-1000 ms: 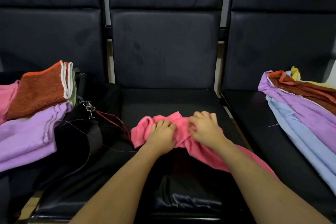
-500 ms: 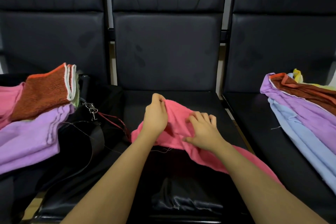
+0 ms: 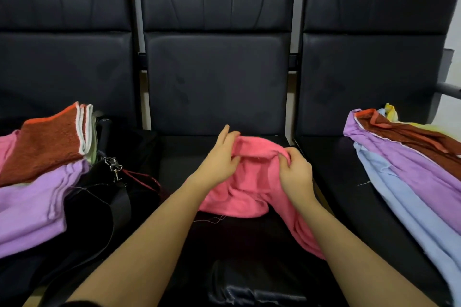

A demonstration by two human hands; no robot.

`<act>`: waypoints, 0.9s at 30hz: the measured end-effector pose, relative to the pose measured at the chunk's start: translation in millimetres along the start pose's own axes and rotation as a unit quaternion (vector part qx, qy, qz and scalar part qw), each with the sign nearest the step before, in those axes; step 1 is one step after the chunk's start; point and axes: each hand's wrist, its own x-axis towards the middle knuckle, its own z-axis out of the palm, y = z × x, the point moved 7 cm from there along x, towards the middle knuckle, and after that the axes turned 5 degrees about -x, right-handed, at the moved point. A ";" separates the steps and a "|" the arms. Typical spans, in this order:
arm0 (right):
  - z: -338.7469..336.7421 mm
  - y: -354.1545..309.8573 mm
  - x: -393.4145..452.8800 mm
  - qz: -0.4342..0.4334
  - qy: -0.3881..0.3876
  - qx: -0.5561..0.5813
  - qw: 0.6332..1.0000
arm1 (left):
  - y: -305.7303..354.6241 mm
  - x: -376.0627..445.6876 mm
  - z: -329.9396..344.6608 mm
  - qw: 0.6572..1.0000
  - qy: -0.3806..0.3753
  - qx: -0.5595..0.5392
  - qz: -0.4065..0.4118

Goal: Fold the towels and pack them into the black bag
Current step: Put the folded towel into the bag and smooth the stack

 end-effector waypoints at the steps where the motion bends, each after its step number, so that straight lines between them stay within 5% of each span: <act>1: -0.3 5.3 1.0 0.011 -0.003 -0.001 1.000 | -1.6 -2.7 7.3 1.000 -0.003 0.026 0.008; 9: 4.5 17.0 -2.4 0.026 -0.043 -0.053 0.997 | -1.9 -40.7 83.0 0.952 -0.126 0.273 0.062; 18: 1.3 16.1 -7.4 0.002 -0.081 -0.125 0.989 | -8.2 -49.2 100.0 0.950 -0.084 0.299 0.023; 22: 4.7 12.9 -8.9 0.011 -0.108 -0.118 0.987 | -6.6 -51.1 81.1 0.979 -0.037 0.199 -0.006; 27: -5.1 0.2 -6.3 0.075 -0.085 0.035 0.993 | -6.4 -49.3 26.6 0.992 0.086 -0.024 -0.084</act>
